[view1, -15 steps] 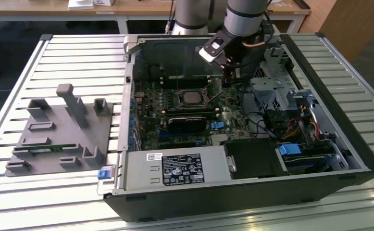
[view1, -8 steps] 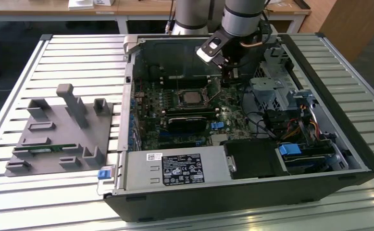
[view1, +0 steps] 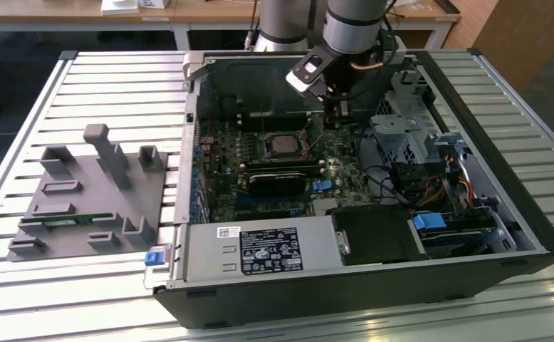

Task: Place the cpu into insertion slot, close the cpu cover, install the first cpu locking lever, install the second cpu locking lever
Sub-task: 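Close the cpu cover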

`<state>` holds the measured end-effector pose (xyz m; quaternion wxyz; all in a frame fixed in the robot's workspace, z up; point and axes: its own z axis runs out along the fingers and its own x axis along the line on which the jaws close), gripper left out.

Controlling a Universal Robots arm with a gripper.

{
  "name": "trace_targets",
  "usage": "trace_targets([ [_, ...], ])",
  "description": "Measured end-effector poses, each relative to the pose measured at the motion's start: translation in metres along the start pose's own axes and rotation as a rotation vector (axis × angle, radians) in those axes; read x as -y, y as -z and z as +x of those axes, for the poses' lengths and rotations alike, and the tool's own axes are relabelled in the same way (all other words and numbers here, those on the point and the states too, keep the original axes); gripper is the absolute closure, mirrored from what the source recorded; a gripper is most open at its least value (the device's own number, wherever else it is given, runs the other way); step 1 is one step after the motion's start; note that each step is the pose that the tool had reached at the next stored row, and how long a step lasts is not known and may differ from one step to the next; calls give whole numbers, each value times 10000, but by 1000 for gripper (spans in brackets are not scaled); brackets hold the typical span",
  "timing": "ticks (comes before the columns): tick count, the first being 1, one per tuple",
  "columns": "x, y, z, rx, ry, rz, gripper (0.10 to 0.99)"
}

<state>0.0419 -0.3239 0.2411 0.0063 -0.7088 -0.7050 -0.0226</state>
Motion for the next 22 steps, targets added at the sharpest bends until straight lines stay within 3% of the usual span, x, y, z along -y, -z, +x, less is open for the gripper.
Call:
trace_targets([
  [9,186,3,-1,0,0,0,973],
  [22,374,3,-2,1,0,0,973],
])
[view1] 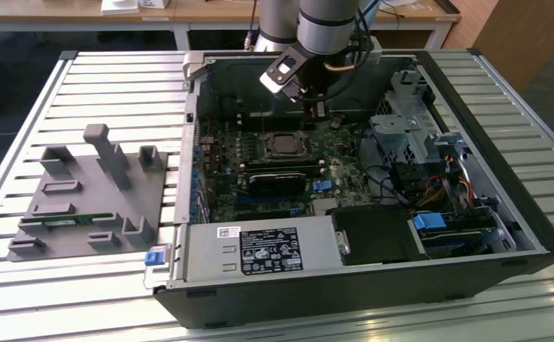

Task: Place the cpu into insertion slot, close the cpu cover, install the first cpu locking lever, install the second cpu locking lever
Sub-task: 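Close the cpu cover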

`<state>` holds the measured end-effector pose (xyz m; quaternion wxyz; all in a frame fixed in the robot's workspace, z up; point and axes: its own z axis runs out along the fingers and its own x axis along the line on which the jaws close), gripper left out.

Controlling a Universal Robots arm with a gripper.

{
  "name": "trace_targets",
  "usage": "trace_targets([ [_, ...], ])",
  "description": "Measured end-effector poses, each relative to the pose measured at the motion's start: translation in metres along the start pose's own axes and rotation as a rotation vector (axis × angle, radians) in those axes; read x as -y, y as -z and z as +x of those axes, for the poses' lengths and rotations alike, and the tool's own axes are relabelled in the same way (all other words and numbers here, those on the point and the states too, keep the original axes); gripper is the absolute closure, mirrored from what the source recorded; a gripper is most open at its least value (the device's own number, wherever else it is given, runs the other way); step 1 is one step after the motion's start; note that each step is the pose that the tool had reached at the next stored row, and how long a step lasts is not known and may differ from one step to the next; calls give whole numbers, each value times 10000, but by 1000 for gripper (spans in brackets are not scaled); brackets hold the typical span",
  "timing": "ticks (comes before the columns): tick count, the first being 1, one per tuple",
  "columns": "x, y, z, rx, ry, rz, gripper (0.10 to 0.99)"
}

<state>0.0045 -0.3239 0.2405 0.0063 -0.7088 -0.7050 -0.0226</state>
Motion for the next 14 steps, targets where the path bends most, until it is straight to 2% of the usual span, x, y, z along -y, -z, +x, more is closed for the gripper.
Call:
trace_targets([
  [7,111,-27,-2,0,0,0,973],
  [11,133,-93,-4,-1,-1,8,973],
  [14,155,-115,-6,0,-1,12,973],
])
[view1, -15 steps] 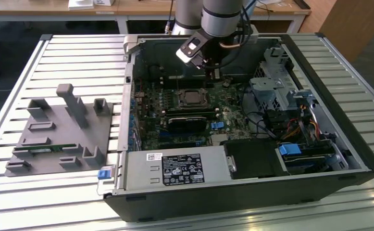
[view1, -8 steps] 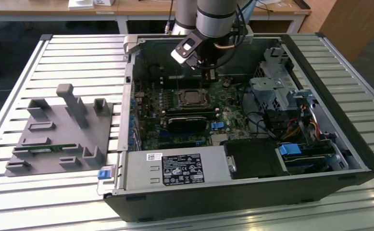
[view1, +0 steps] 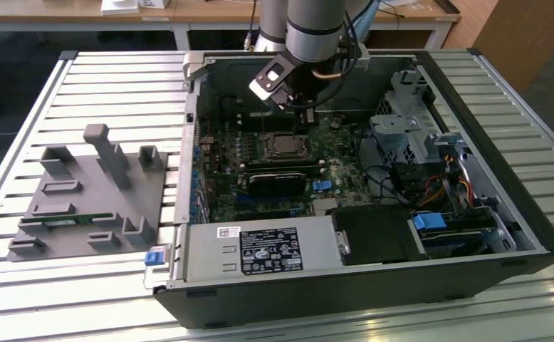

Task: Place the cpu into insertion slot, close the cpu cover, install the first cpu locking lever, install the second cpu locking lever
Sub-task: 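Close the cpu cover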

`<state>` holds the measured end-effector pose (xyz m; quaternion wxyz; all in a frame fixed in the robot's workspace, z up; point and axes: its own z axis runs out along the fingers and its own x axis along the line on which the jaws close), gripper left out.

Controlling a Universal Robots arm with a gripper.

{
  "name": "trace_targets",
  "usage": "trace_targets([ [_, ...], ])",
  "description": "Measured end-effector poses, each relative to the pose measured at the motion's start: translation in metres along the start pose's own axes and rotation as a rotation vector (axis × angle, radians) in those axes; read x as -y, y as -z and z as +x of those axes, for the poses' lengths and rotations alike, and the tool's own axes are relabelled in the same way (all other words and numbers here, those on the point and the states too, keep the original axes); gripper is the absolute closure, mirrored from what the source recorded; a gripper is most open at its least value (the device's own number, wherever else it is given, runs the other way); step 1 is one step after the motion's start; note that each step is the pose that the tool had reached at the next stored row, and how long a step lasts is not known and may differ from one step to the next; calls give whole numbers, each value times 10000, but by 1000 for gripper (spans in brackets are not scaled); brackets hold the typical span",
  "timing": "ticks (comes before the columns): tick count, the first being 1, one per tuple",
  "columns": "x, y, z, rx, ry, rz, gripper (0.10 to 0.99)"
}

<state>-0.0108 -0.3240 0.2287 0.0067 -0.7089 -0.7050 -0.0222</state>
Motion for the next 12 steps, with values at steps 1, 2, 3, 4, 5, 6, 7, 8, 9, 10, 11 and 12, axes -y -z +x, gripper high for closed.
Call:
trace_targets([
  [1,14,-2,0,1,0,0,973],
  [2,27,-3,0,1,1,0,973],
  [3,40,-4,0,1,0,0,973],
  [4,53,-5,0,0,1,-1,973],
  [5,66,-7,0,-1,1,-1,973],
  [6,81,-9,-1,-1,1,-1,973],
  [7,96,-11,-1,0,1,0,973],
  [8,113,-12,-1,-1,0,-1,973],
  [9,129,-13,-1,-1,0,-1,973],
  [10,142,-14,-1,-1,0,-1,973],
  [11,155,-15,-1,-1,1,-1,973],
  [12,167,-16,-1,-2,1,-1,973],
])
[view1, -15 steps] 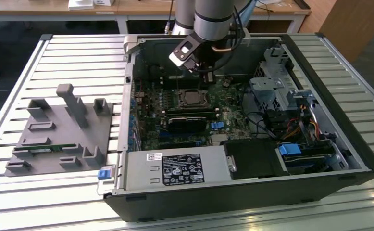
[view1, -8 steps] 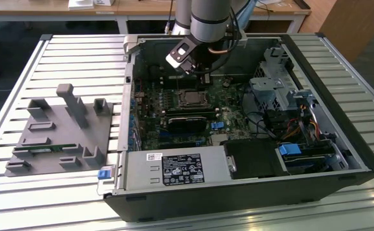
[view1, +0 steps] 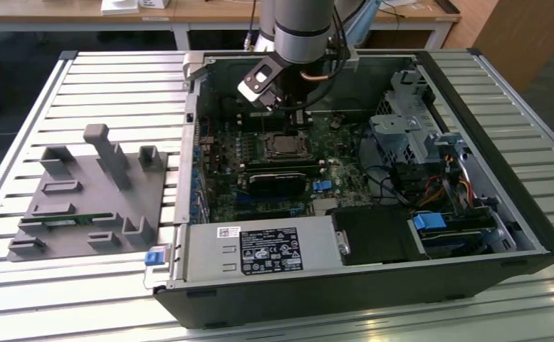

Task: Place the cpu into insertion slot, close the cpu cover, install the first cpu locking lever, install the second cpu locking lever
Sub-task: 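Close the cpu cover, then install the first cpu locking lever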

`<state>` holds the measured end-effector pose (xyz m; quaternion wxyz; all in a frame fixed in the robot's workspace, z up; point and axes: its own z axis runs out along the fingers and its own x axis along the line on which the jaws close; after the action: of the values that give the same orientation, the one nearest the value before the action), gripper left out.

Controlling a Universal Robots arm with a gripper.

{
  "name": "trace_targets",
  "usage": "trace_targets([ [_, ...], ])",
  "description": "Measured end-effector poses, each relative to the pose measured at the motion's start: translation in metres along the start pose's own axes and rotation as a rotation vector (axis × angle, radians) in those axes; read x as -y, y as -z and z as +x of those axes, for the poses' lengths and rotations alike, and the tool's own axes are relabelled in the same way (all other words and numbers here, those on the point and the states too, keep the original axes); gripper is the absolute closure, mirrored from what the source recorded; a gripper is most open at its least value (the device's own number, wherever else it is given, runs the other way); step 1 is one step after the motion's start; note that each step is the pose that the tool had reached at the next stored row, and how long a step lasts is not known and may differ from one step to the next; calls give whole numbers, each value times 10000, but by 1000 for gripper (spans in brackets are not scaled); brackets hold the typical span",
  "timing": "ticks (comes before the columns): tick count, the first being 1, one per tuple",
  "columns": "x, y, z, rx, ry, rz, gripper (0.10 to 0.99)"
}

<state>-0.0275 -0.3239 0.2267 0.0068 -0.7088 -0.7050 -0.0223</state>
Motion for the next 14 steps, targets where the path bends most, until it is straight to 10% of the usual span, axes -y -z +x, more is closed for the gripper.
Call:
trace_targets([
  [14,76,-14,-1,1,0,1,973],
])
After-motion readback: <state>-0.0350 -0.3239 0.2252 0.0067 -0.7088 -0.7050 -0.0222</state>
